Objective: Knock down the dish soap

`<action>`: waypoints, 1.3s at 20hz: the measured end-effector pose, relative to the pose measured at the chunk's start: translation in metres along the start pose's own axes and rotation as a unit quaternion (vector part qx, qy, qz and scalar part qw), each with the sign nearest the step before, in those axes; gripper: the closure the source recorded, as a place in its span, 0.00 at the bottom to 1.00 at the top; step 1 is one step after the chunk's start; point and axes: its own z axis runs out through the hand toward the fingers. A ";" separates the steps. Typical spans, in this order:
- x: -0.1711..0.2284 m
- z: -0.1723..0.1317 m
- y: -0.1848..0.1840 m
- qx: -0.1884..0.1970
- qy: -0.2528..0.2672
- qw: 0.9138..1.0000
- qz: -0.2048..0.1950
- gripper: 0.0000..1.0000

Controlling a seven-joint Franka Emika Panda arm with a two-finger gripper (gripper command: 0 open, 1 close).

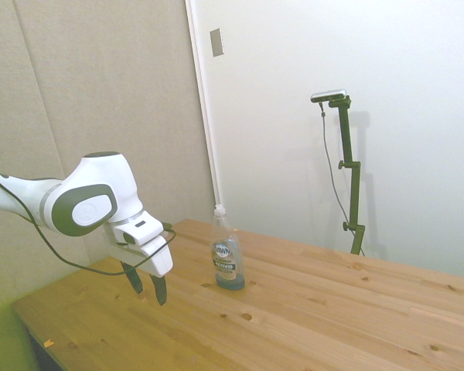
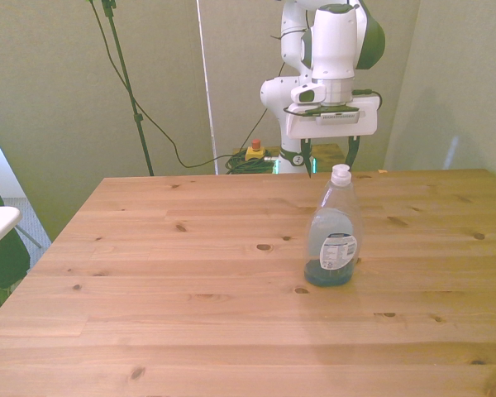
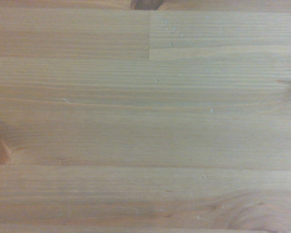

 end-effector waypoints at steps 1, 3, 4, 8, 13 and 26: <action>0.000 0.000 0.000 0.001 0.000 1.000 0.000 0.00; 0.002 -0.002 -0.002 0.005 0.007 1.000 0.000 0.00; 0.004 -0.003 -0.004 0.008 0.009 1.000 0.000 1.00; 0.016 -0.009 -0.020 0.020 0.021 1.000 0.006 1.00; 0.045 -0.019 -0.043 0.023 0.039 0.999 0.017 1.00; 0.125 -0.008 -0.067 0.000 0.069 0.996 0.061 1.00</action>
